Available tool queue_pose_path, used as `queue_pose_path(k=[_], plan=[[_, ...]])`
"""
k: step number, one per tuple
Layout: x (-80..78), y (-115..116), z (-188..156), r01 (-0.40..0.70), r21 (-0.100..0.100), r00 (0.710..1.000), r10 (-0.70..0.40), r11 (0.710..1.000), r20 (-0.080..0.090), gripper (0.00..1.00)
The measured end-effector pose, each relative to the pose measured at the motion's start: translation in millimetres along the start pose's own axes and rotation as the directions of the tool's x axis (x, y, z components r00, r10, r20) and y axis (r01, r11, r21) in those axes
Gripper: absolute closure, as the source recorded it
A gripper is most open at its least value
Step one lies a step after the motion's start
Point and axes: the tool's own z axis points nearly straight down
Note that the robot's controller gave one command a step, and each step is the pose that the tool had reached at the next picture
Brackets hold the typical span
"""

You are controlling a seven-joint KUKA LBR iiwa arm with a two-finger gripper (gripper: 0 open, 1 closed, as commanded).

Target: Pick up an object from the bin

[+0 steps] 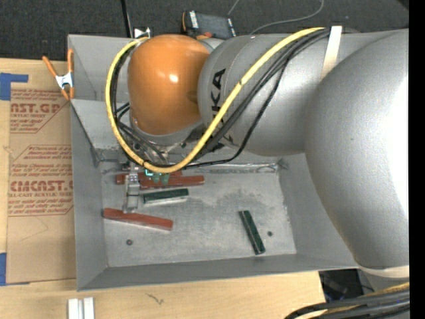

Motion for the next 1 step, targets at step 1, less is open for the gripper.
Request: queue_pose_path(k=[1], plan=[[-12.3,-57.6,134.5,0.196,0.000,0.981,-0.196,0.981,0.006,0.00]])
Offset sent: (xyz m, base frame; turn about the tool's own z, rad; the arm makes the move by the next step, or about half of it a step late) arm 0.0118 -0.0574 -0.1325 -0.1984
